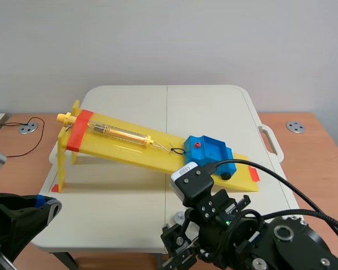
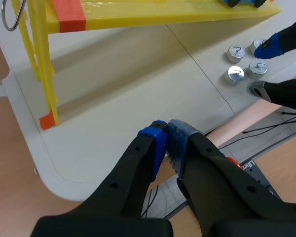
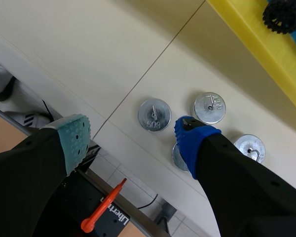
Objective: Place the four metal weights on the blue cart on the ramp.
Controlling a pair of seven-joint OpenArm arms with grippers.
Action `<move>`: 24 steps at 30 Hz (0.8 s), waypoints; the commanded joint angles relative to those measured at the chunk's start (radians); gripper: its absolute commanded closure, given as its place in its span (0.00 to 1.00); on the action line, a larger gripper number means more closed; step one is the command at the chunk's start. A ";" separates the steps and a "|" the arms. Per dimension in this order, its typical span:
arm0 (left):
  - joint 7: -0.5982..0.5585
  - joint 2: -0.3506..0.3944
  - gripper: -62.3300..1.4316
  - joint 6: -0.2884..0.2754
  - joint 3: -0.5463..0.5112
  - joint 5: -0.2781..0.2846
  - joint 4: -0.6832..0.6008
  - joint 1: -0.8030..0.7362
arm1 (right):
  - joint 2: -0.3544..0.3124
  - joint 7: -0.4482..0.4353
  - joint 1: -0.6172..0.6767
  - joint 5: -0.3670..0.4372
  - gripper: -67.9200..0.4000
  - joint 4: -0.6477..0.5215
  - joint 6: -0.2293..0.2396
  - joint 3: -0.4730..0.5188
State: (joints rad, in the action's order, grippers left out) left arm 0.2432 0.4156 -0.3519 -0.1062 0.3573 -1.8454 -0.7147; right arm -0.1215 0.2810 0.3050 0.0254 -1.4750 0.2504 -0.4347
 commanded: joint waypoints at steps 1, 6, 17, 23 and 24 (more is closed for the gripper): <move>-0.088 -0.003 0.92 -0.014 -0.017 0.066 -0.070 0.003 | 0.029 -0.138 -0.075 0.001 0.46 -0.042 -0.052 0.000; -0.088 -0.003 0.92 -0.014 -0.017 0.066 -0.070 0.003 | 0.047 -0.162 -0.107 -0.016 0.46 0.008 -0.068 -0.020; -0.088 -0.005 0.92 -0.014 -0.017 0.066 -0.070 0.003 | 0.077 -0.193 -0.126 -0.023 0.48 0.072 -0.068 -0.031; -0.087 -0.005 0.92 -0.014 -0.017 0.066 -0.070 0.003 | 0.086 -0.221 -0.155 -0.023 0.48 0.132 -0.066 -0.032; -0.087 -0.005 0.92 -0.014 -0.017 0.066 -0.070 0.003 | 0.087 -0.222 -0.161 -0.023 0.49 0.142 -0.066 -0.034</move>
State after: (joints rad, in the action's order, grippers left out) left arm 0.2432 0.4156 -0.3519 -0.1062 0.3573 -1.8454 -0.7147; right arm -0.0715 0.1875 0.2367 -0.0158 -1.2964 0.2165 -0.4603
